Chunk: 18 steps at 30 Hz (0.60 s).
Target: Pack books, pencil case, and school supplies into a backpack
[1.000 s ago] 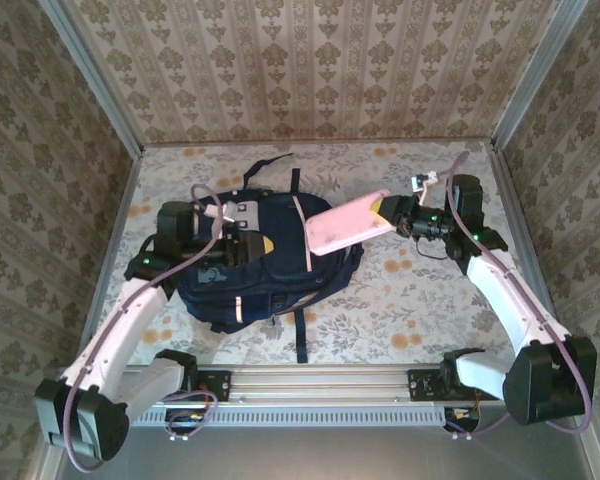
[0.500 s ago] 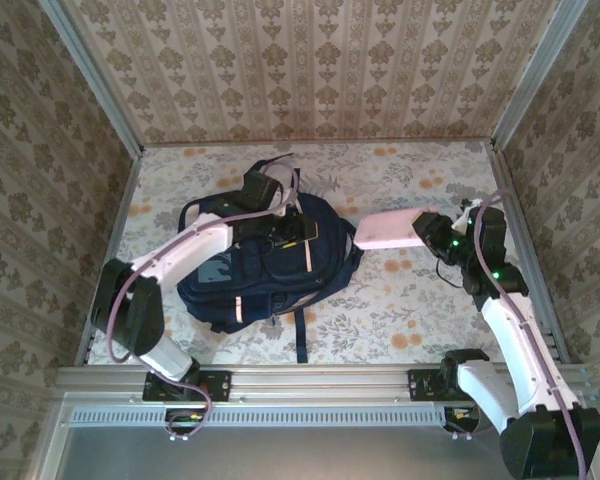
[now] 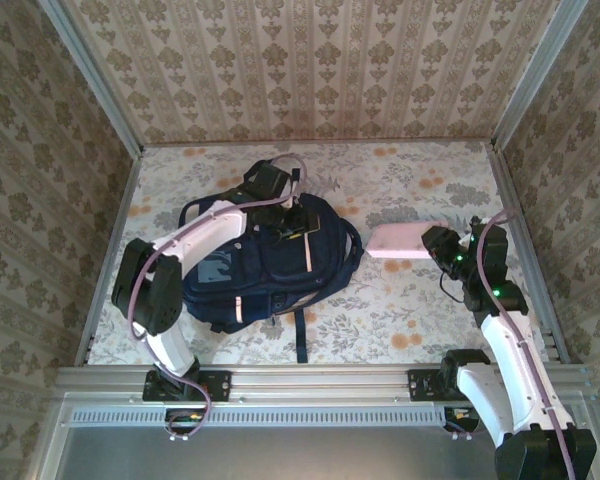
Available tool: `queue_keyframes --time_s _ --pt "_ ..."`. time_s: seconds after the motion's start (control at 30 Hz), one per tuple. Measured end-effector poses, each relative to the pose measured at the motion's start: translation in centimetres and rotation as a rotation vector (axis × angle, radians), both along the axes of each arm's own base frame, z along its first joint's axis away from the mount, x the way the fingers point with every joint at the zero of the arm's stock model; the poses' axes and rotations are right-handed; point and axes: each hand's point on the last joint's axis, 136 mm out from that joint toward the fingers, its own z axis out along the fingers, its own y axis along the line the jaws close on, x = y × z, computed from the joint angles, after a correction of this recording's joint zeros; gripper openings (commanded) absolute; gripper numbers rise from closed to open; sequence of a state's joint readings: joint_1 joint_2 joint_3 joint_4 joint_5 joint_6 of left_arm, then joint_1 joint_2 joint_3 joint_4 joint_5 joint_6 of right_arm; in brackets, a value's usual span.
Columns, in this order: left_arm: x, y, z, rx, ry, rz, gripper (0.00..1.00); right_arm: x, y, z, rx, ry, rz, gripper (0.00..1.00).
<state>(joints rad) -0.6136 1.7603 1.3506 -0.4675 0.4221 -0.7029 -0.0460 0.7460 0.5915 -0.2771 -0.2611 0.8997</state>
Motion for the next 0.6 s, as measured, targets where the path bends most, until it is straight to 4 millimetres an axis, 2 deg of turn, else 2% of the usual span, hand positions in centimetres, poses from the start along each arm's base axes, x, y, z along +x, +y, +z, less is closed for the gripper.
queue_keyframes --time_s 0.2,0.6 --pt "0.3 -0.2 -2.0 0.023 0.034 -0.001 0.42 0.0 0.0 0.3 0.011 -0.010 -0.006 0.21" --pt "1.0 -1.2 -1.7 -0.006 0.029 -0.019 0.29 0.0 0.0 0.4 0.018 -0.010 -0.010 0.20"
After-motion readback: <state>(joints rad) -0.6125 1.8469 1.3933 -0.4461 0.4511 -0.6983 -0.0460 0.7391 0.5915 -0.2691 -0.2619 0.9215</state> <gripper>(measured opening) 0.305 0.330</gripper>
